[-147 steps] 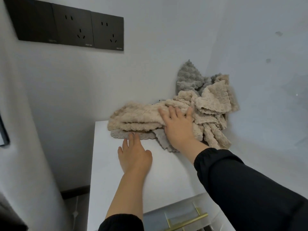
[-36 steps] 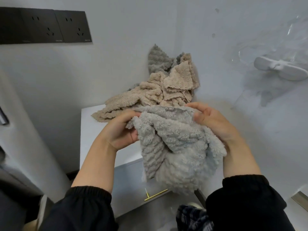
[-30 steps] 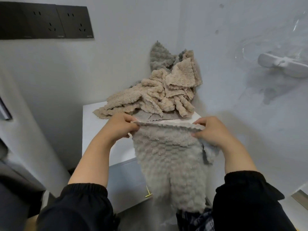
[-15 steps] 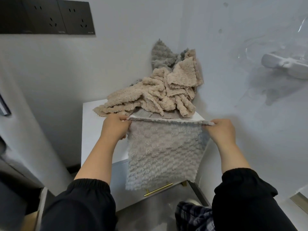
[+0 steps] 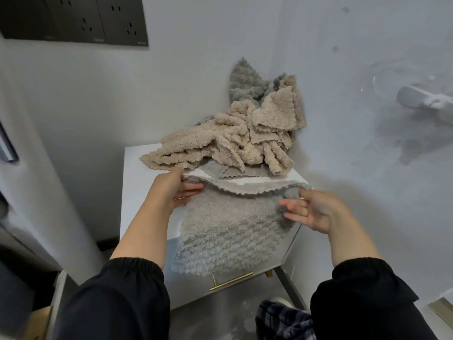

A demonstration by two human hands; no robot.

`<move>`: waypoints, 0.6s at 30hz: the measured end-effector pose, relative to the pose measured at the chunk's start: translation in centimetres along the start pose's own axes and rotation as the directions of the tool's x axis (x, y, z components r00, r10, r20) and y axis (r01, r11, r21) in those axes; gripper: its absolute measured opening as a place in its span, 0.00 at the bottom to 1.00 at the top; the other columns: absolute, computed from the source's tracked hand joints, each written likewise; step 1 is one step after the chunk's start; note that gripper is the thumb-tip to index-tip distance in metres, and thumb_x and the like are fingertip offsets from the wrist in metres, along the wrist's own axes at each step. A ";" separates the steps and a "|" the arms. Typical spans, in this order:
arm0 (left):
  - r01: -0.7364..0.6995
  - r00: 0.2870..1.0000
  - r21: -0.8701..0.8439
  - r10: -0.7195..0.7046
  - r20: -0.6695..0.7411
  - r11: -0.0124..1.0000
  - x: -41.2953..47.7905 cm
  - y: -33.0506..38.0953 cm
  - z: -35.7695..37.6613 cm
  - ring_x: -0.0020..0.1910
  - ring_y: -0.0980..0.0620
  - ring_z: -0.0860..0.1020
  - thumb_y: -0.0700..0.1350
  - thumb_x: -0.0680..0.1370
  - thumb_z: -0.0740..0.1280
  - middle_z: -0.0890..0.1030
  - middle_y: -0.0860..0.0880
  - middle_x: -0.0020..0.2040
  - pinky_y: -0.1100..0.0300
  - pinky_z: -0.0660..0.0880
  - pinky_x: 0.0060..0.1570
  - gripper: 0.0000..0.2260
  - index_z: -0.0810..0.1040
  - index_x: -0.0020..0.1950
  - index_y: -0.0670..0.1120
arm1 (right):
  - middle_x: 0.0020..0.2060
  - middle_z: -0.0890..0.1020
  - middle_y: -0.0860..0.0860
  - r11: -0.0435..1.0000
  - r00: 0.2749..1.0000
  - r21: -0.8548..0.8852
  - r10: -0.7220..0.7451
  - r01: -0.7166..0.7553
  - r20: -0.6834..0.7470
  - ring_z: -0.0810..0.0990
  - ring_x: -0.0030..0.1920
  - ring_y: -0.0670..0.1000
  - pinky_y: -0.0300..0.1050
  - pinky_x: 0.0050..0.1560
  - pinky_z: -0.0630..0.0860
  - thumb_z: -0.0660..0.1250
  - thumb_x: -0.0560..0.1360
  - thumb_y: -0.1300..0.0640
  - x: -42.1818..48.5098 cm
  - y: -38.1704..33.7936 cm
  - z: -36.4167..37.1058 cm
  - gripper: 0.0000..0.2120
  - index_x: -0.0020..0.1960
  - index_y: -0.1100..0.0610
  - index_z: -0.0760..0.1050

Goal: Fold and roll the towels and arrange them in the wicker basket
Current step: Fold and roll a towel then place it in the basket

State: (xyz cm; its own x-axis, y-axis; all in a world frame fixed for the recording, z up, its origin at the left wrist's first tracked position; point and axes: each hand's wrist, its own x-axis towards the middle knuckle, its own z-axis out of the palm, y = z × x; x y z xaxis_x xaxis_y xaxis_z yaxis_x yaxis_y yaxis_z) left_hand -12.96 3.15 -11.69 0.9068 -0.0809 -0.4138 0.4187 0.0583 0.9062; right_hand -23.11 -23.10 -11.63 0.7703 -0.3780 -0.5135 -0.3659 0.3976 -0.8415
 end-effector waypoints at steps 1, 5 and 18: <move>-0.007 1.000 -0.020 0.007 -0.010 1.000 0.3 0.0 -0.1 0.43 0.50 0.82 0.48 0.82 0.57 0.85 0.47 0.34 0.57 0.74 0.48 0.10 0.72 0.47 0.45 | 0.33 0.83 0.63 0.999 1.000 0.049 0.006 -0.007 0.016 0.82 0.26 0.52 0.50 0.30 0.82 0.50 0.84 0.59 0.0 0.0 0.1 0.19 0.74 0.58 0.54; -0.111 0.993 -0.202 0.102 -0.053 0.973 1.6 0.4 0.0 0.43 0.49 0.83 0.42 0.79 0.63 0.85 0.44 0.39 0.58 0.76 0.47 0.06 0.77 0.51 0.41 | 0.58 0.80 0.62 0.988 0.992 0.095 -0.124 0.120 0.034 0.83 0.47 0.53 0.55 0.63 0.70 0.49 0.80 0.61 0.9 -0.3 1.0 0.15 0.56 0.62 0.72; -0.373 0.927 -0.191 0.353 -0.129 0.908 2.2 1.7 -0.2 0.40 0.53 0.75 0.33 0.77 0.58 0.76 0.48 0.41 0.61 0.73 0.43 0.13 0.80 0.42 0.46 | 0.55 0.78 0.53 0.862 0.872 -0.155 -0.490 0.482 -0.013 0.78 0.47 0.53 0.48 0.46 0.78 0.64 0.76 0.63 2.6 -0.5 4.9 0.10 0.39 0.55 0.78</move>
State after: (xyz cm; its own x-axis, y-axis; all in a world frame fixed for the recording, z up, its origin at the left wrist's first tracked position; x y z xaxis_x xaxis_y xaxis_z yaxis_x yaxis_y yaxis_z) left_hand -10.22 3.25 -11.04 0.9944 0.0743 -0.0747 0.0517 0.2732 0.9606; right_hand -18.32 -20.16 -11.67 0.8437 -0.5355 -0.0376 -0.0251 0.0306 -0.9992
